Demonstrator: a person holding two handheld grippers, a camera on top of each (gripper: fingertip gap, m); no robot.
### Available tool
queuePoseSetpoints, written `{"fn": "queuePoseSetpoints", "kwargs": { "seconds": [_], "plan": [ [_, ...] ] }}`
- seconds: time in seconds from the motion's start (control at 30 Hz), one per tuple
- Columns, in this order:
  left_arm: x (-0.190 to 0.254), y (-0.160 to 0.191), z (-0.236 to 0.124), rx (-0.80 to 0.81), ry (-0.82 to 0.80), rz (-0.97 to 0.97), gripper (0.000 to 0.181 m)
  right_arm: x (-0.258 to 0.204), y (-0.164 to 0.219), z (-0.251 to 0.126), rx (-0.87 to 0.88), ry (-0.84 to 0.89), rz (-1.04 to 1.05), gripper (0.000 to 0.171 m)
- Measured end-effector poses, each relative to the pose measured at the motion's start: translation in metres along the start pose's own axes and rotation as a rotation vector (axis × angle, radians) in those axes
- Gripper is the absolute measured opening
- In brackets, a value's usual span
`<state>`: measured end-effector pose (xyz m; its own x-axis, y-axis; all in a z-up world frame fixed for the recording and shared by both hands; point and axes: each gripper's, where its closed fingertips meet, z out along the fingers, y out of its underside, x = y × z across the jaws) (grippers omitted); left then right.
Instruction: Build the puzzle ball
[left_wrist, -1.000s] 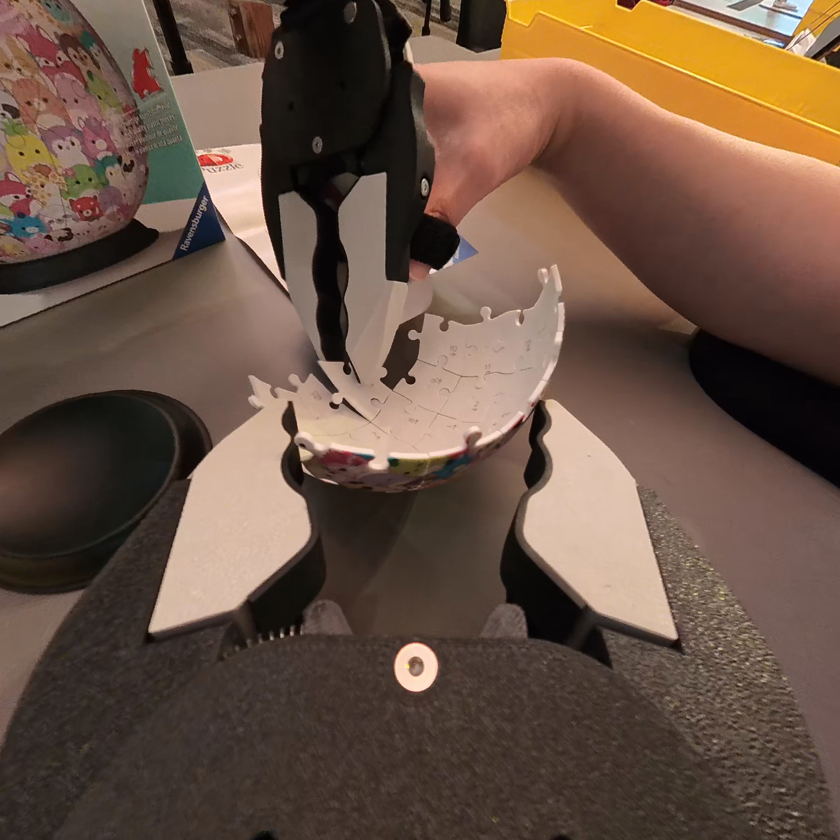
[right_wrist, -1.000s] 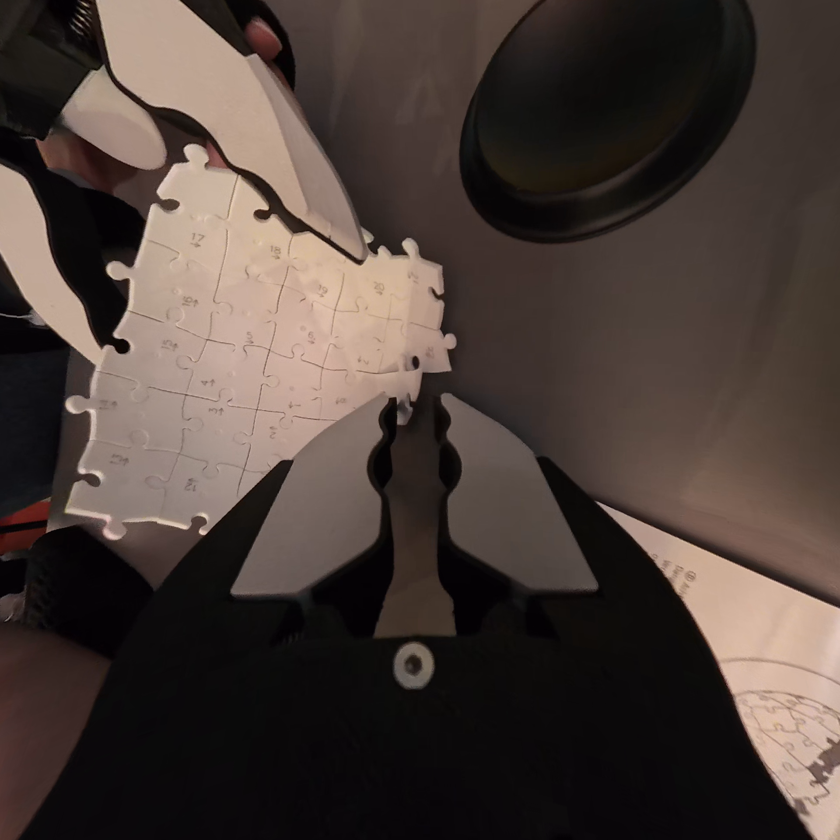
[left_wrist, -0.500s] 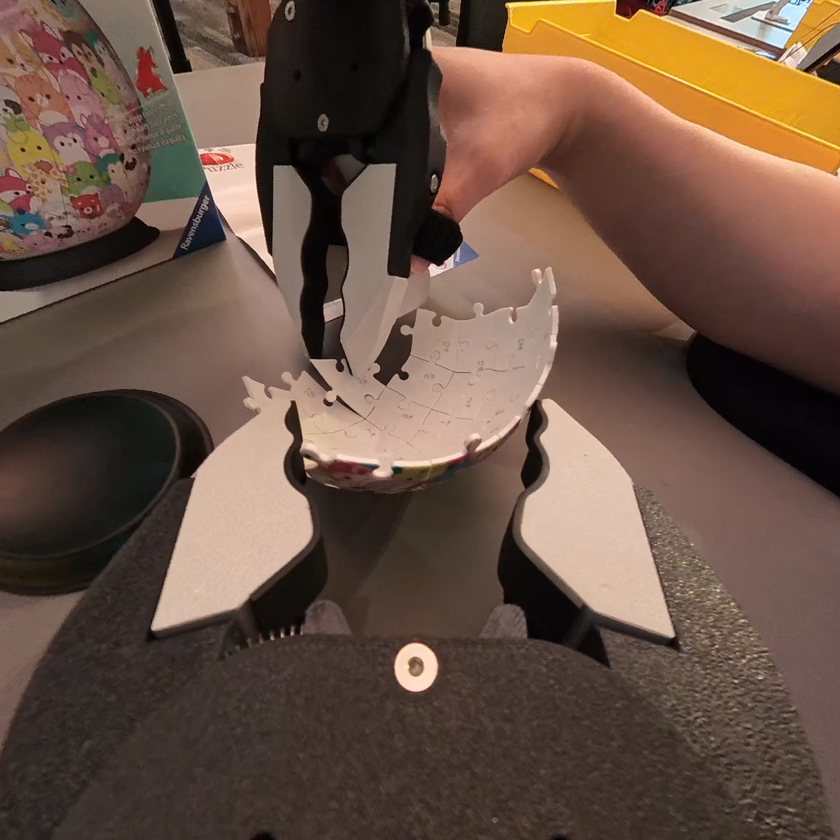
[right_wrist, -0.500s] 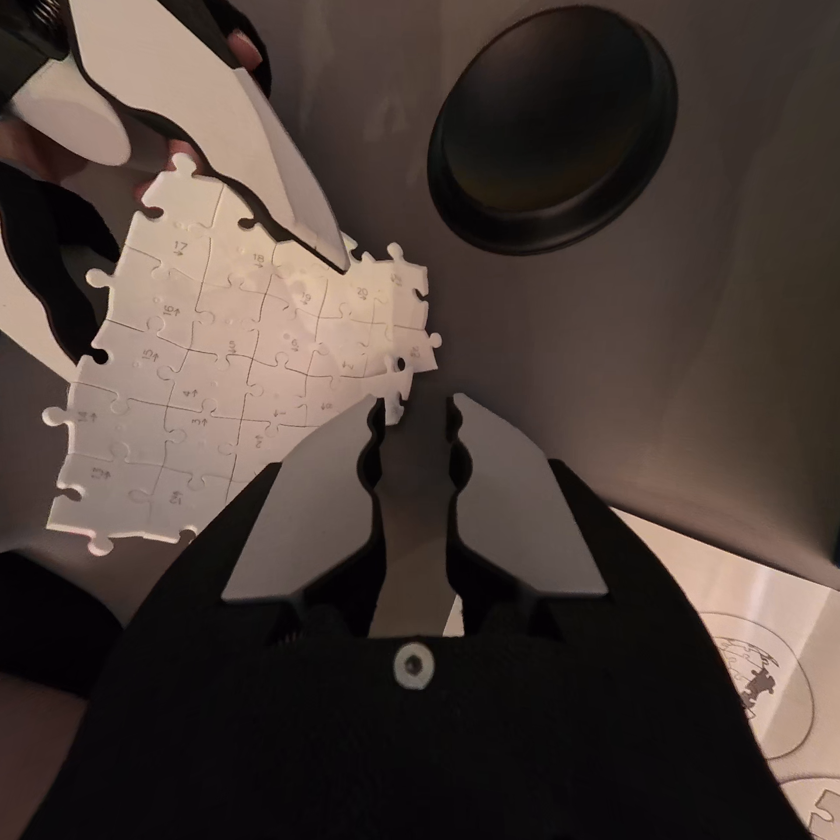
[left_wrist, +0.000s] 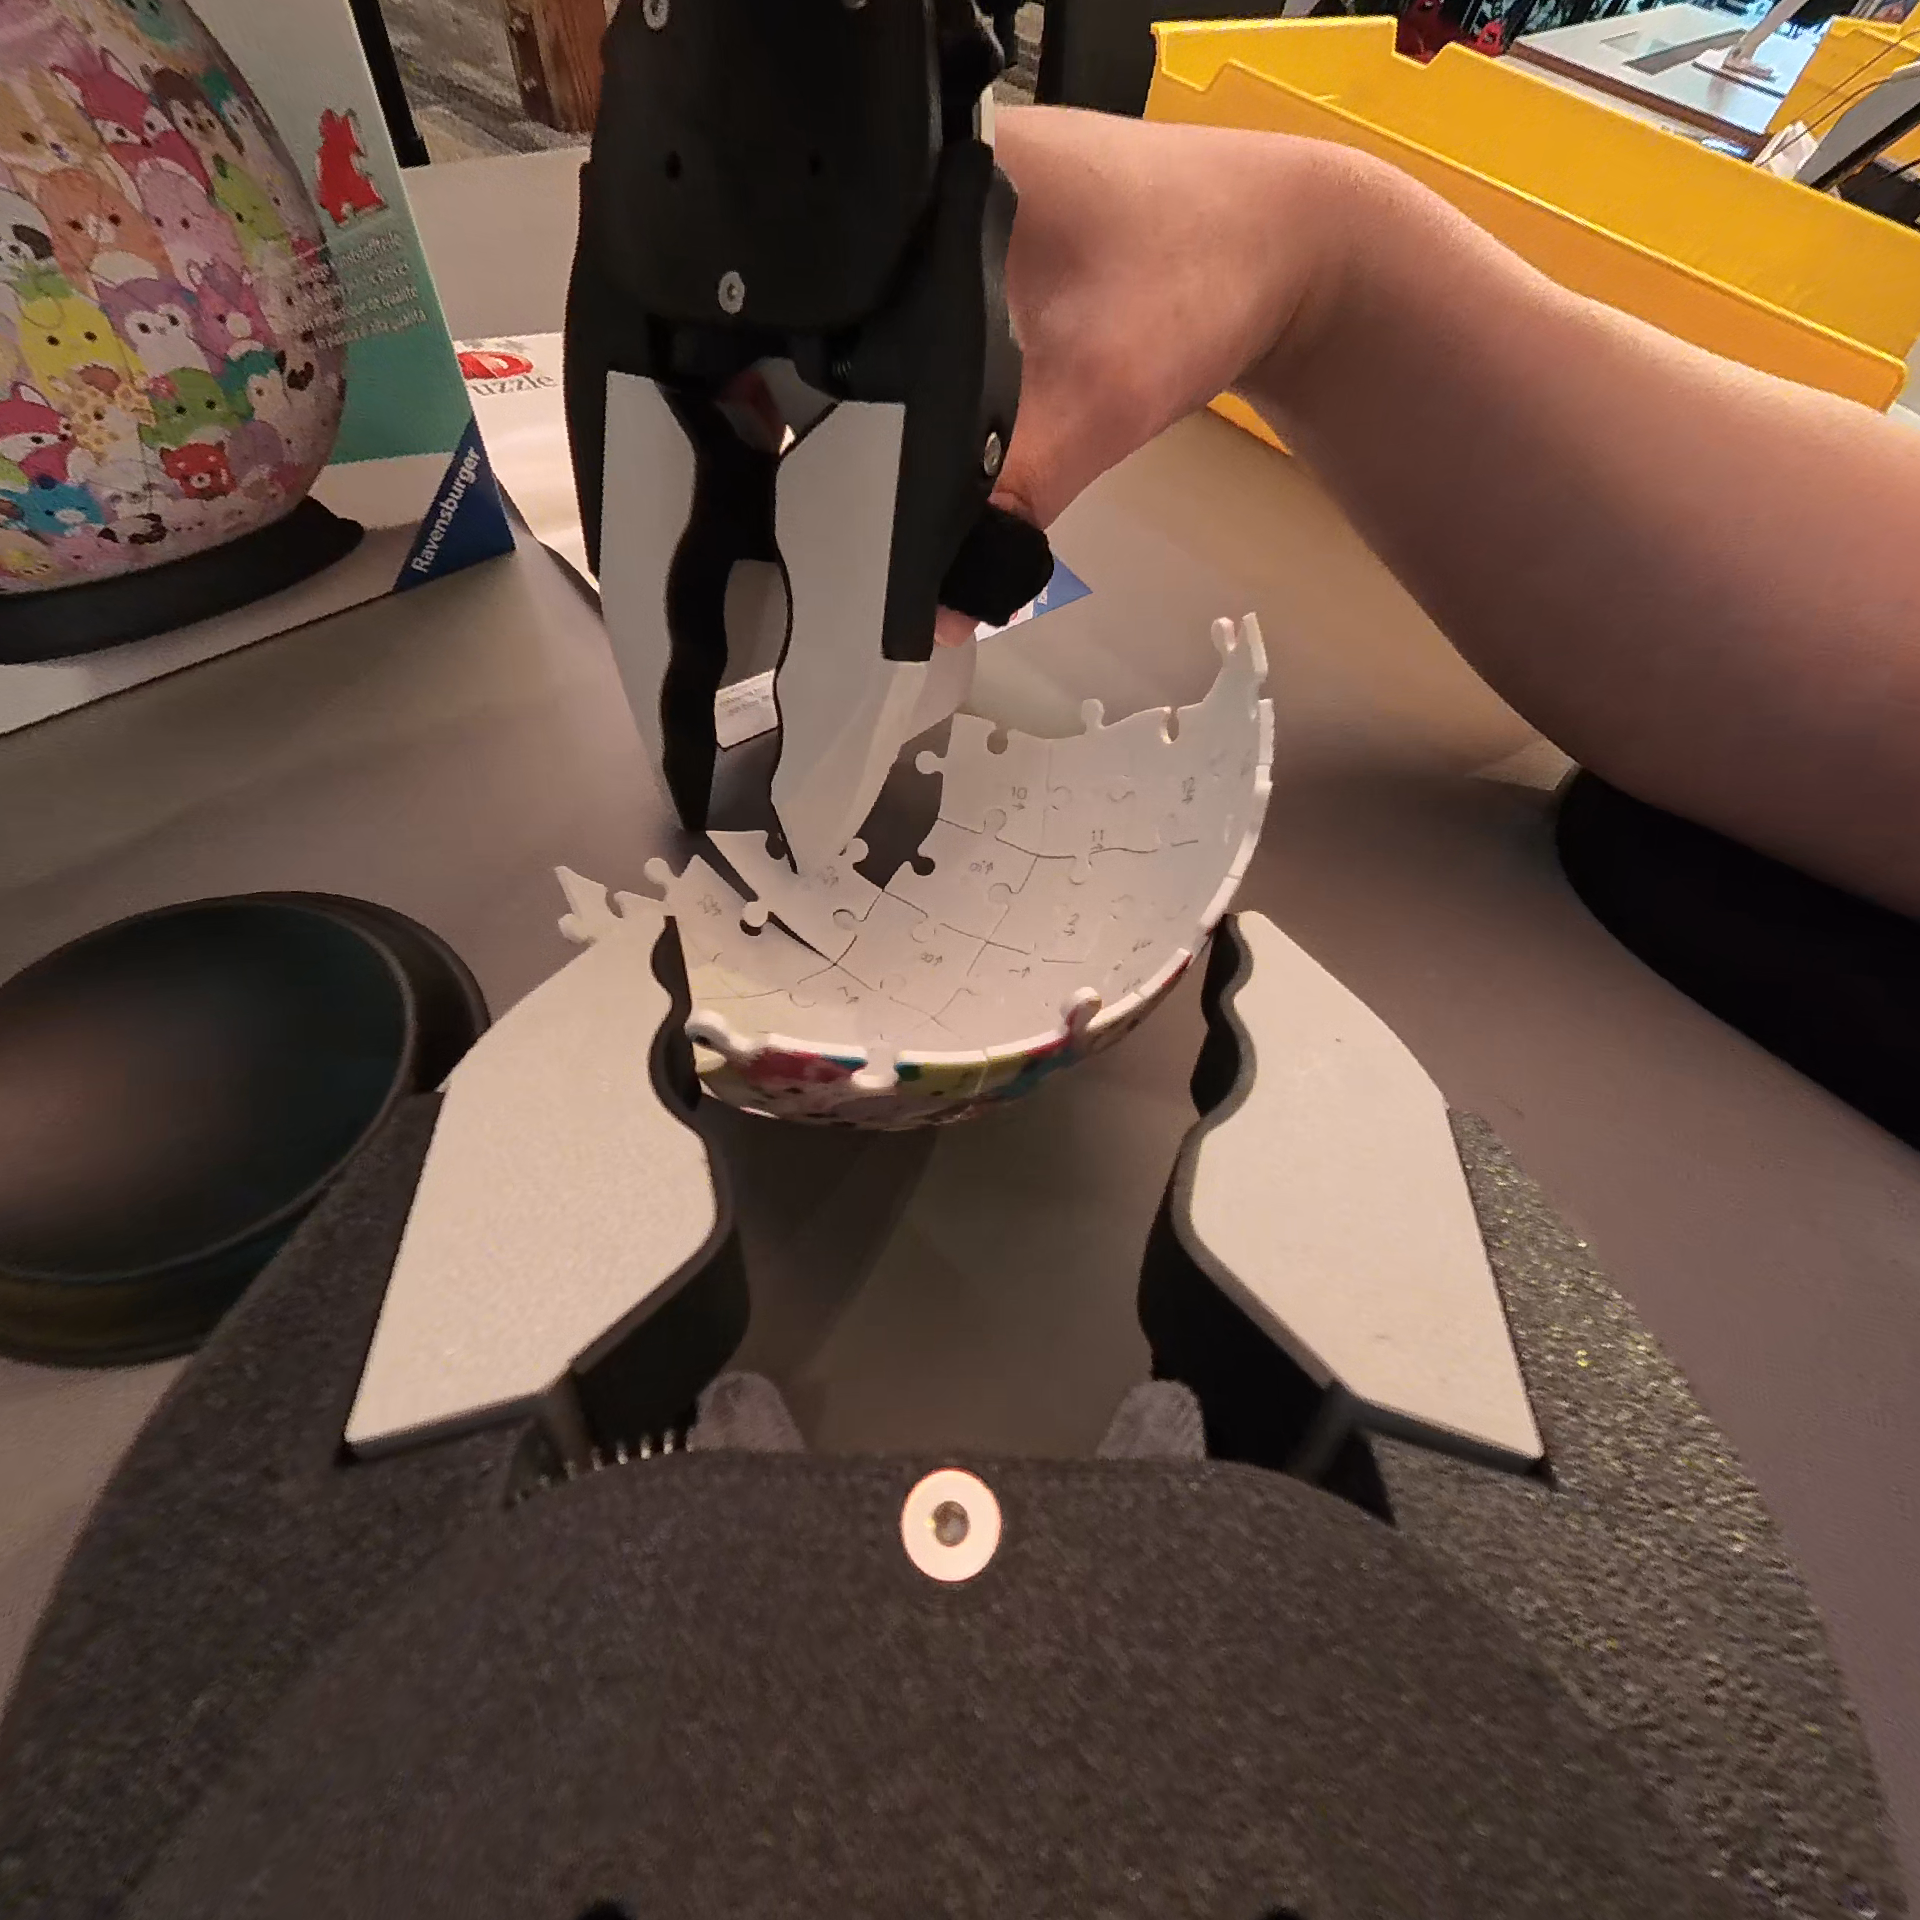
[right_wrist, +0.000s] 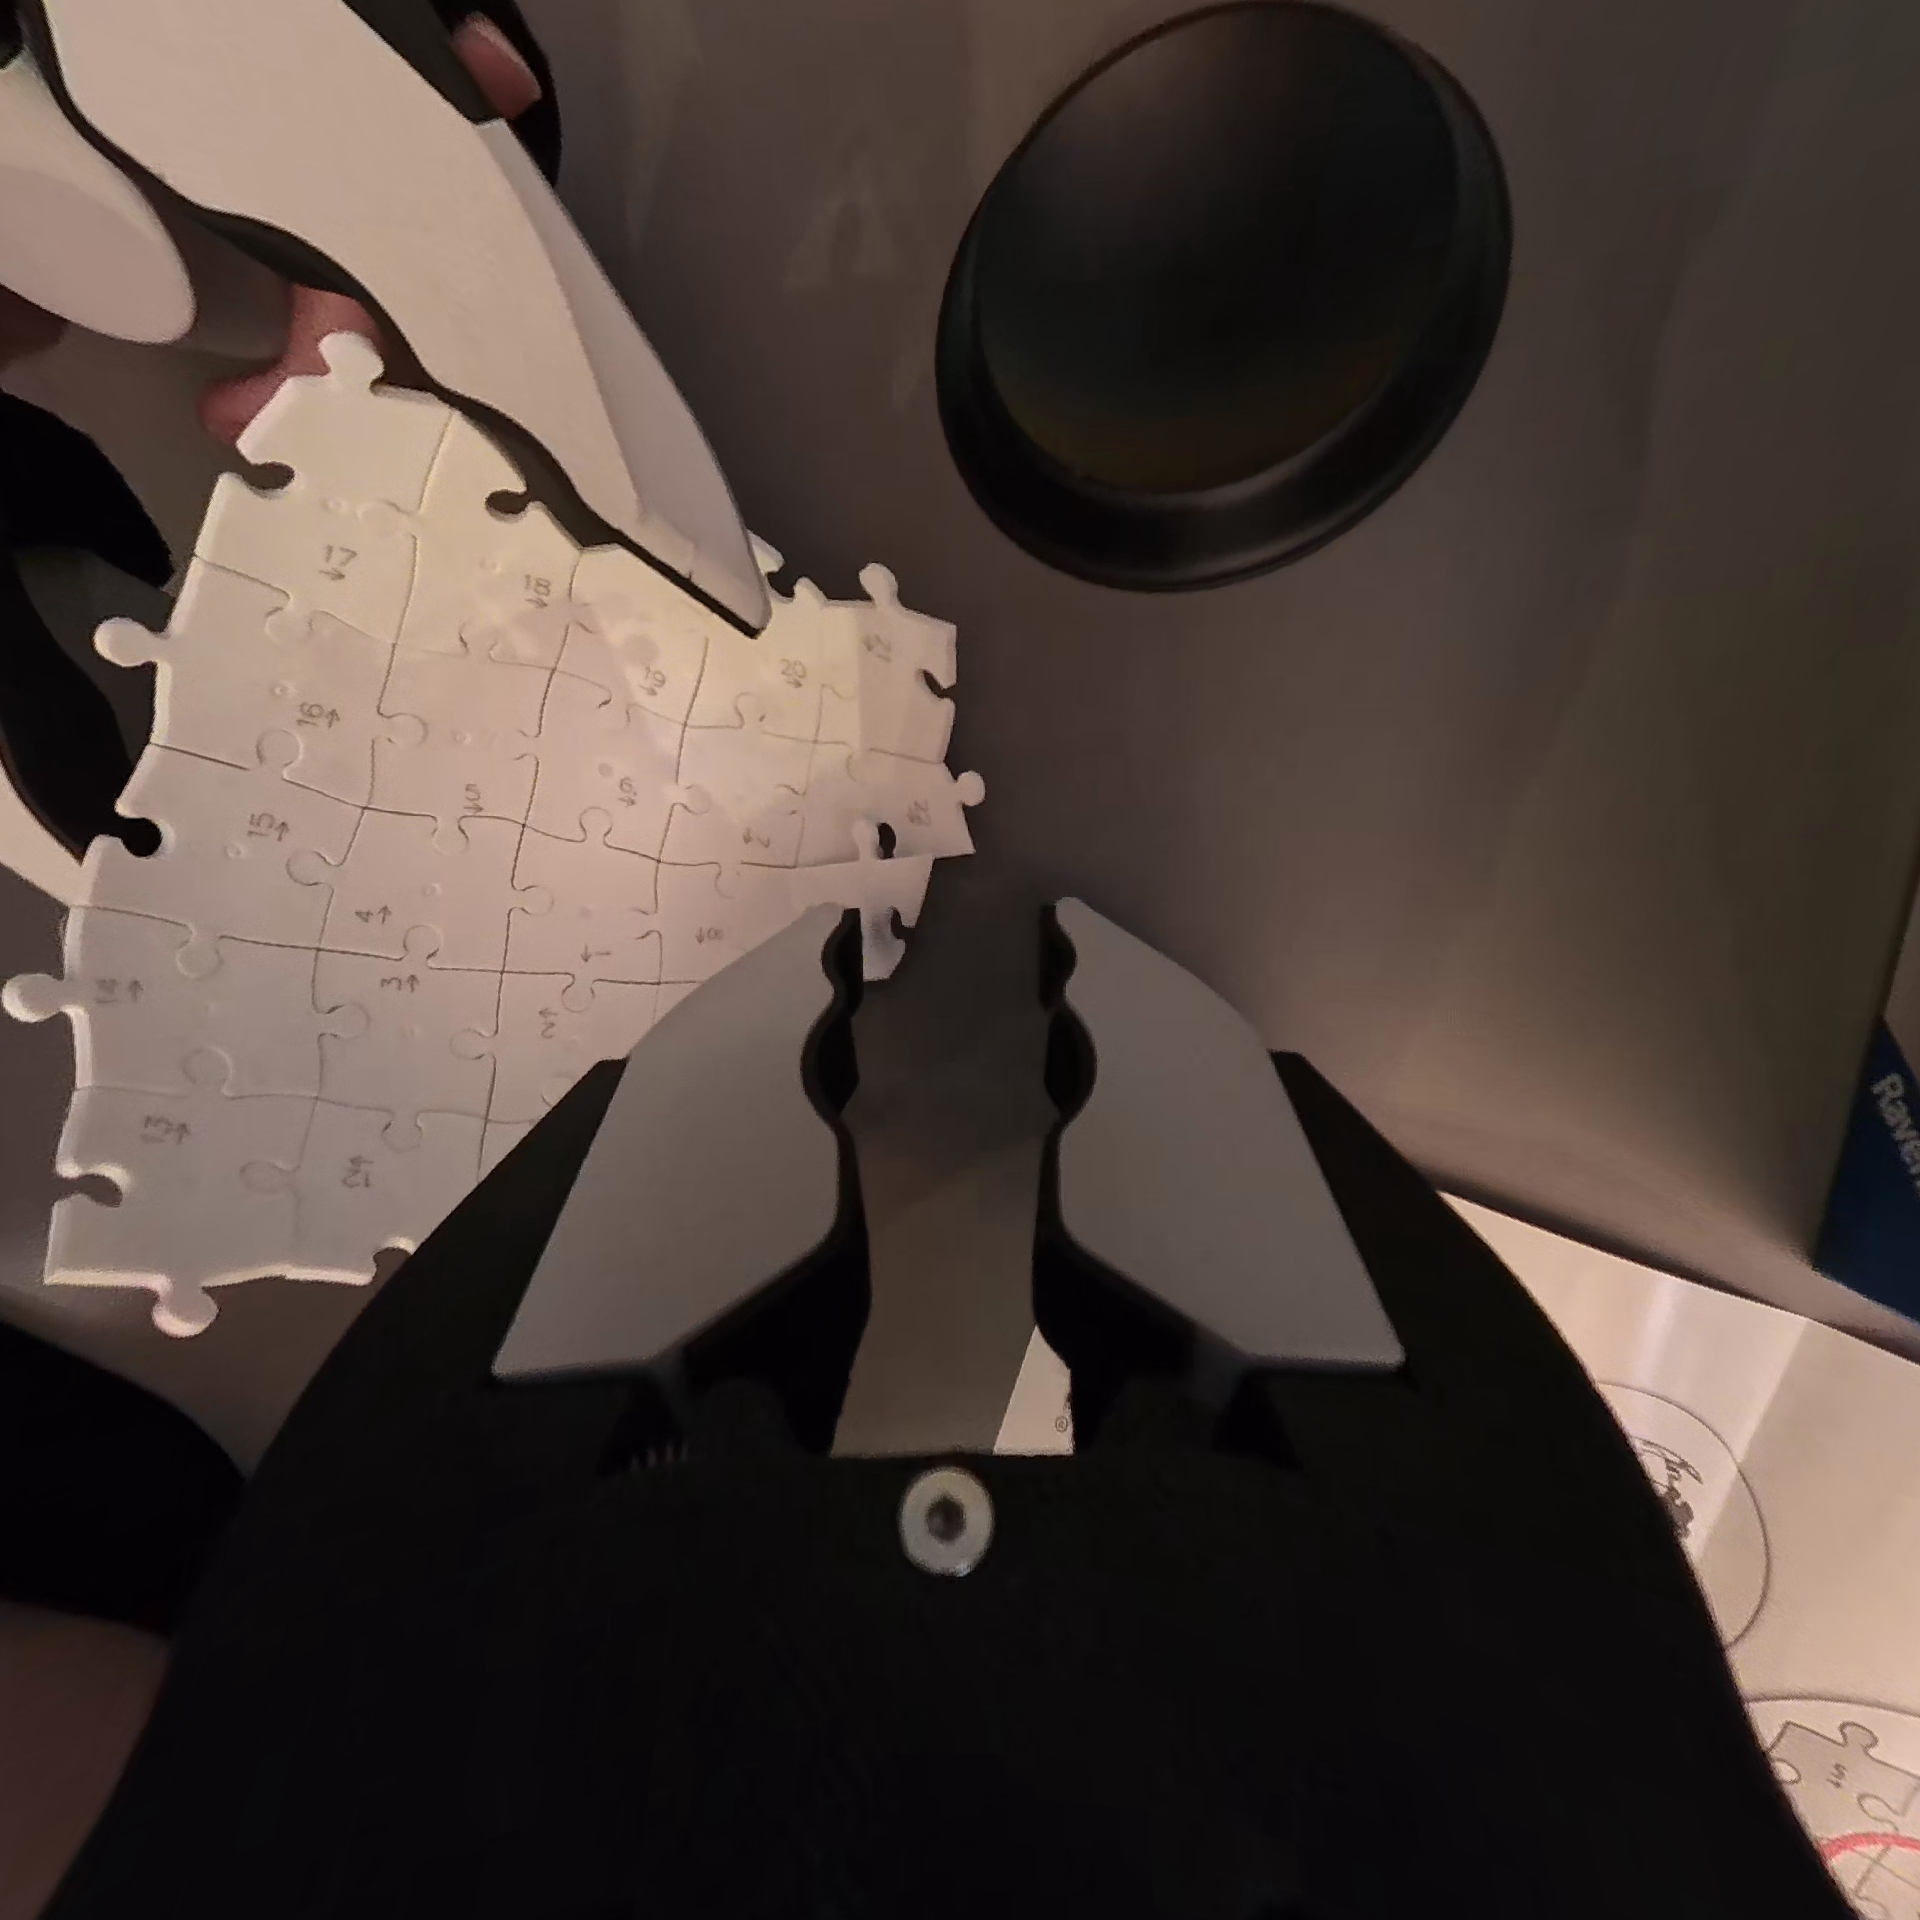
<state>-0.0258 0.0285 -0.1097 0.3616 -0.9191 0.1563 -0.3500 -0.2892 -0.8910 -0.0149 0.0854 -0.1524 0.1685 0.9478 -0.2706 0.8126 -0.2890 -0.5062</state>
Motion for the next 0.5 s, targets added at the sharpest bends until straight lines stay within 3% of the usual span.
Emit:
{"fn": "queuePoseSetpoints", "kwargs": {
  "seconds": [0.23,0.4,0.5],
  "plan": [
    [0.000,0.000,0.000,-0.001,0.005,-0.001,0.094,0.000,-0.008,-0.014,0.054,0.023,-0.028,0.032],
    [-0.001,0.000,0.000,0.001,0.005,-0.001,0.094,-0.021,-0.009,-0.014,0.027,-0.062,-0.097,0.003],
    [-0.001,0.000,-0.001,0.001,0.005,-0.002,0.094,-0.024,-0.006,-0.006,-0.024,-0.071,-0.126,0.001]
  ]
}}
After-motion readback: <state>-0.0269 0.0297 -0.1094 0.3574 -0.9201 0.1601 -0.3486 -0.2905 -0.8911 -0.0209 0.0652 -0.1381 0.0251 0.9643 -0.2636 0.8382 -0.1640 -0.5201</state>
